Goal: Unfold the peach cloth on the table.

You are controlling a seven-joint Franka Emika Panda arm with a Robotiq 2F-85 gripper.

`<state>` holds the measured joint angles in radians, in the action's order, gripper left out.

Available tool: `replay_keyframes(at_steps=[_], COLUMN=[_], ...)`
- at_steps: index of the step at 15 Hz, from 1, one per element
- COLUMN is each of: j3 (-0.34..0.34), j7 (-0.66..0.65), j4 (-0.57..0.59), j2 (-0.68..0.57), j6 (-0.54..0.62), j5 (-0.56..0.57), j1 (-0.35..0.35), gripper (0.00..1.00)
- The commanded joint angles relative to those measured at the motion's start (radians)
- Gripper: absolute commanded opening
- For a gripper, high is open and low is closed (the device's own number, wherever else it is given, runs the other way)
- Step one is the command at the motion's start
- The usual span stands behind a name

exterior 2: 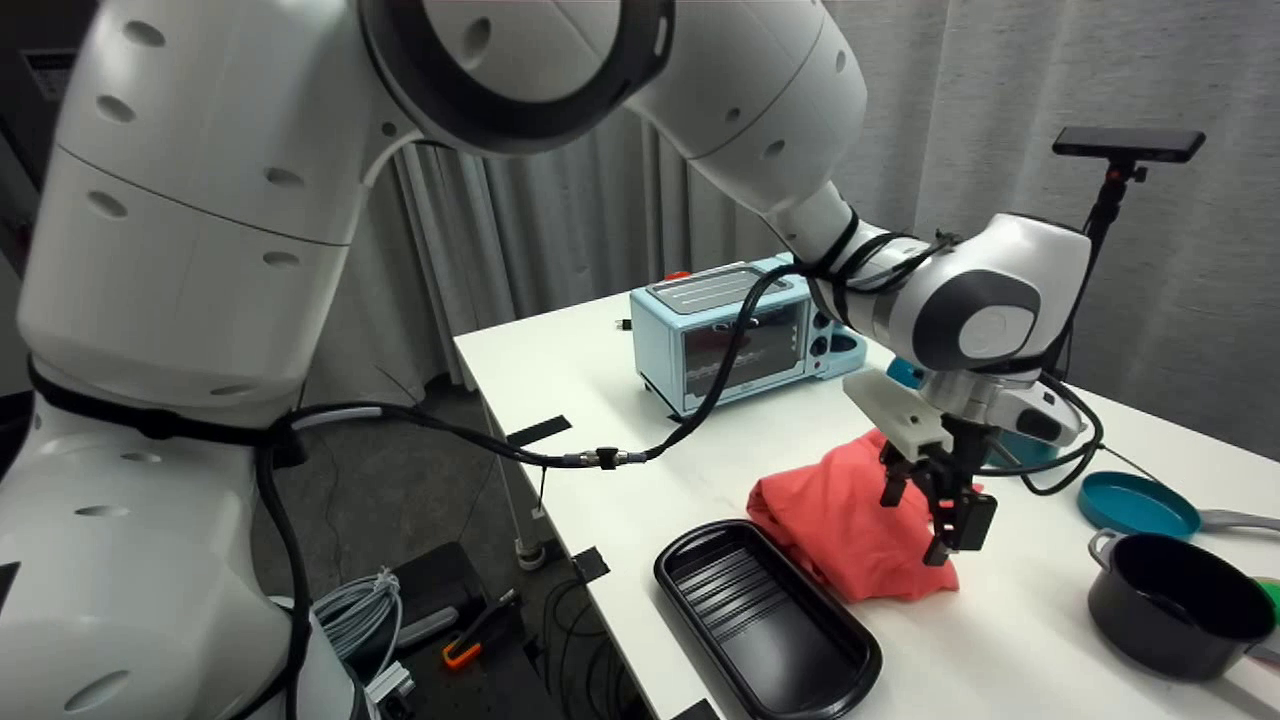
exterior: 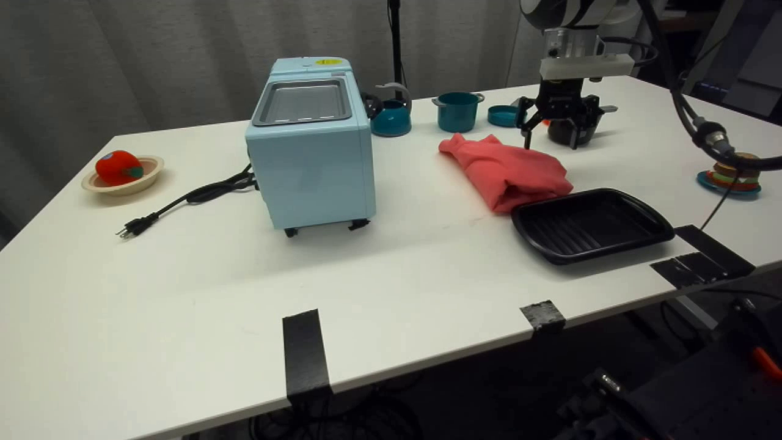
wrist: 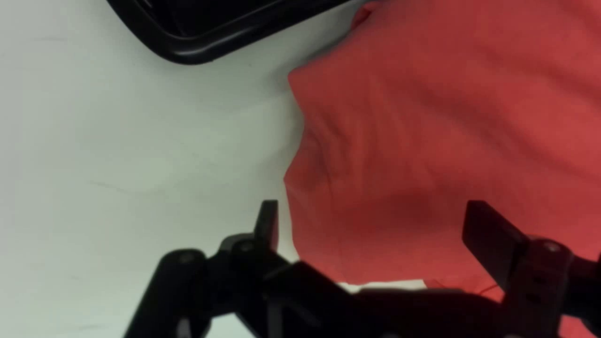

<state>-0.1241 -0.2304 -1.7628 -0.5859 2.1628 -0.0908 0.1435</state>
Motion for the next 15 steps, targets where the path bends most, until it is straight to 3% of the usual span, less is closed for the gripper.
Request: replay_keyframes(at_steps=[1,4,5,15], j3=[0.015,0.016,0.016,0.003], j7=[0.012,0.001,-0.004,-0.005], j4=[0.113,0.158,0.171,0.235], j2=[-0.11,-0.161,-0.173,-0.186], j6=[-0.032,-0.032,-0.031,-0.071], j5=[-0.068,-0.099,-0.107,-0.117], j1=[0.033,0.04,0.04,0.041], gripper=[1.0,1.0,0.8,0.04])
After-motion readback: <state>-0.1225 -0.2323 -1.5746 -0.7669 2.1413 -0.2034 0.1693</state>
